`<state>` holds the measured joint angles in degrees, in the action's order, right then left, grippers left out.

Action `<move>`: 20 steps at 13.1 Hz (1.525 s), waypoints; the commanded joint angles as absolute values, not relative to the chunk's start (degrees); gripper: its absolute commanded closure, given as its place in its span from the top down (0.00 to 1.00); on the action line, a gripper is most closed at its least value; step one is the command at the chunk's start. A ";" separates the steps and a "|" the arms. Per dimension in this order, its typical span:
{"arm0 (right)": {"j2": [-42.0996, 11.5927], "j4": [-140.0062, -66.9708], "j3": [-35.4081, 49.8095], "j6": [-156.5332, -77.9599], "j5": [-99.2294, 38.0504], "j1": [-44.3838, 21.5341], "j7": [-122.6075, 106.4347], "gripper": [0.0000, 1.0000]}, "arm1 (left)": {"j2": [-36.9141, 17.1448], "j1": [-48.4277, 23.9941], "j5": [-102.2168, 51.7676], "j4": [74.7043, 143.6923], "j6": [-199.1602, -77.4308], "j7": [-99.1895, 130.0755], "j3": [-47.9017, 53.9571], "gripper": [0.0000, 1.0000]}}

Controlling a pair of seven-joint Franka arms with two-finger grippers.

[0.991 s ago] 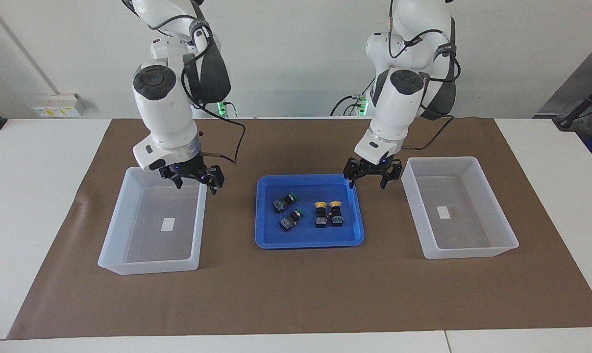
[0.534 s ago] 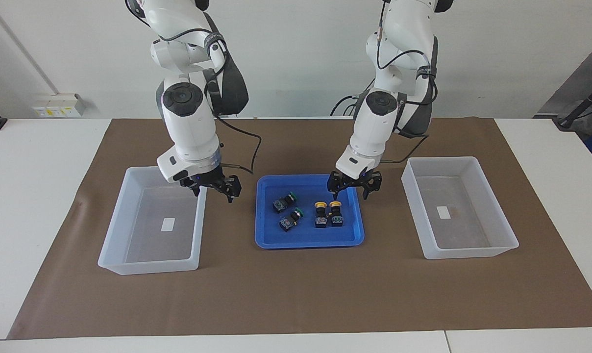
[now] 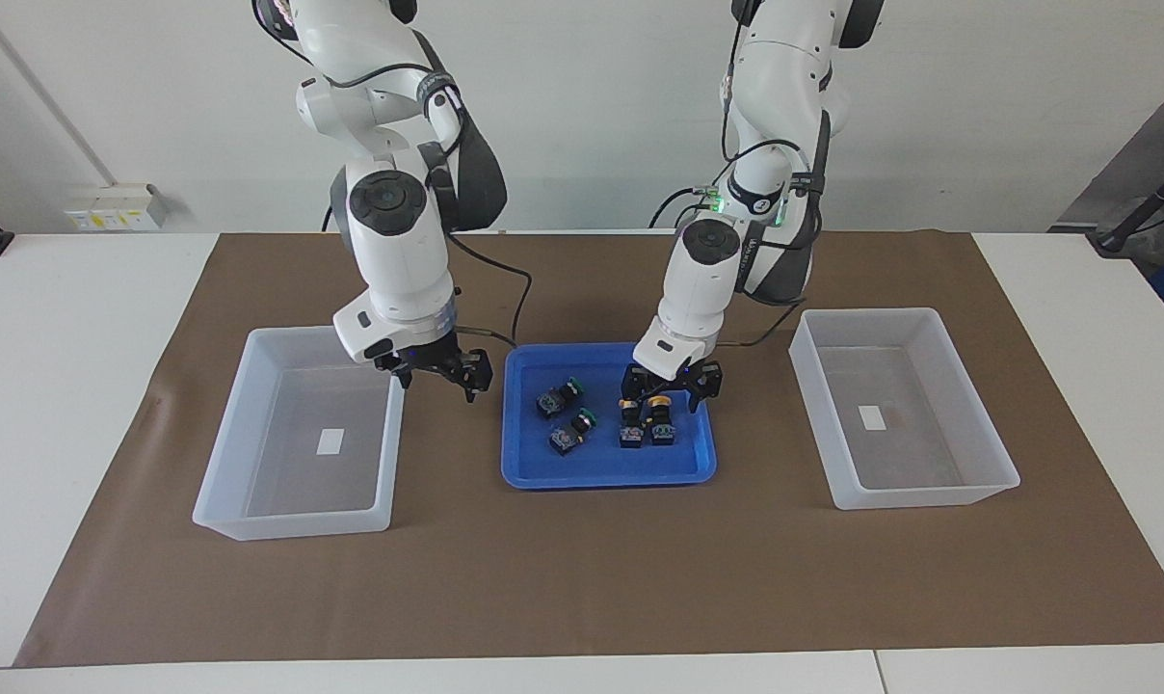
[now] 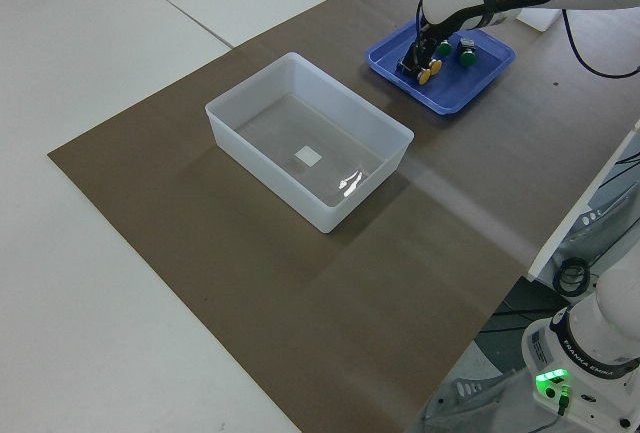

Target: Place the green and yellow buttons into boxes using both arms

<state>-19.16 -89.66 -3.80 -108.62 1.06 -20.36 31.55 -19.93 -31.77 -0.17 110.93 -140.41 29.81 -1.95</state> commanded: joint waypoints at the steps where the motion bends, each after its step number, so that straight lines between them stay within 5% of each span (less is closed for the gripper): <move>1: -19.07 -90.00 -3.43 -109.60 0.79 -20.04 32.61 1.00 | -21.09 -32.52 1.23 111.09 -142.73 31.38 -2.72 0.86; 5: -19.07 -90.00 -3.43 -109.51 0.79 -20.04 32.61 1.00 | -21.09 -32.34 1.14 113.46 -146.07 31.38 -2.64 0.70; 7: -19.07 -90.00 -3.43 -109.51 0.79 -20.04 32.61 1.00 | -20.83 -32.43 1.14 114.08 -145.64 31.64 -2.64 0.25; 9: -19.07 -90.00 -3.34 -109.60 0.79 -20.13 33.57 1.00 | -20.74 -32.43 1.14 114.08 -145.20 31.90 -2.64 0.00; 20: -23.63 -89.12 -2.99 -120.29 -6.15 -25.92 38.93 1.00 | -7.21 -22.60 1.23 112.33 -131.49 25.60 -3.16 0.00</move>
